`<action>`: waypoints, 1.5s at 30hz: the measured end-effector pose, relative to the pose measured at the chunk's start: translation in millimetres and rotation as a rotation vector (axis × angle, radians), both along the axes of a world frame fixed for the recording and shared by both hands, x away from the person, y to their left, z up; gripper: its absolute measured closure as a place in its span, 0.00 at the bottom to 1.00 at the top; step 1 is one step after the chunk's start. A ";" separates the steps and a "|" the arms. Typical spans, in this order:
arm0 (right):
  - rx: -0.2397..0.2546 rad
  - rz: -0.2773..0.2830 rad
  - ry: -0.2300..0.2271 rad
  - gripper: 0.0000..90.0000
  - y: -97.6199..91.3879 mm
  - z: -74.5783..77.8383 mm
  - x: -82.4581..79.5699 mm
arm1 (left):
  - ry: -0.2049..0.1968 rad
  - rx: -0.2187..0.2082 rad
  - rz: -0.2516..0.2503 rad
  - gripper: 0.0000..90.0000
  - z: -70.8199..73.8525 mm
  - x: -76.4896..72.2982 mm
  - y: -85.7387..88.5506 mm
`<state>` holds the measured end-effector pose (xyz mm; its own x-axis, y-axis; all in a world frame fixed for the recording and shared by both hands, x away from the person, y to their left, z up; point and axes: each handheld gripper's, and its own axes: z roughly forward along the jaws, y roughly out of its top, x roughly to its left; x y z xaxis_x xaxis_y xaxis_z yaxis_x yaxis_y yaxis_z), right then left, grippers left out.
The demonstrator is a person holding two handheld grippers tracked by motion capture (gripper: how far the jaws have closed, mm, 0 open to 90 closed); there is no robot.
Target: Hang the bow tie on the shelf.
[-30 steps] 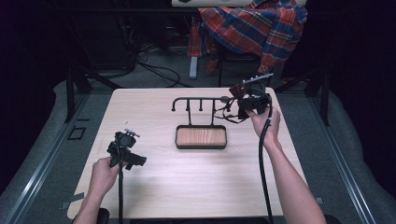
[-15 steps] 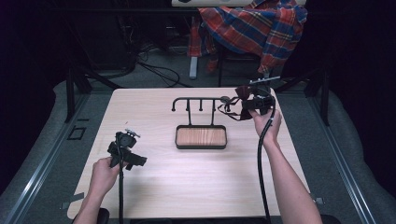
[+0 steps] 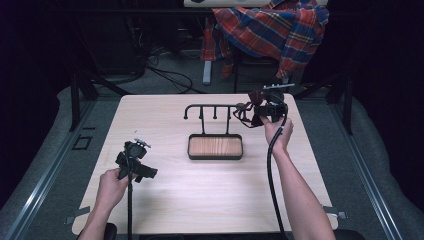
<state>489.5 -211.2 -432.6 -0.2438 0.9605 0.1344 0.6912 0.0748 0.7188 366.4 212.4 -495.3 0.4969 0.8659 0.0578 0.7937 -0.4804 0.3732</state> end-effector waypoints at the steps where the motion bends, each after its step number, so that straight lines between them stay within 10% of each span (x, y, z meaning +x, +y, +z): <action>1: 0.004 -0.010 0.003 0.84 0.5 0.2 3.1 | 0.001 0.001 -0.001 0.16 -0.1 0.0 -0.4; 23: 0.081 0.017 0.153 0.78 11.4 -47.1 1.1 | 0.006 0.006 -0.014 0.16 -0.8 -0.6 -2.7; 45: 0.040 0.167 0.104 0.62 7.2 -29.8 -25.1 | 0.009 0.013 -0.016 0.16 -1.5 -0.8 -3.7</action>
<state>464.4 -204.0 -462.4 -0.3823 0.9011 0.2046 0.7421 0.1675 0.6490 365.7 208.8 -496.8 0.5109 0.8572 0.0650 0.7892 -0.4977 0.3598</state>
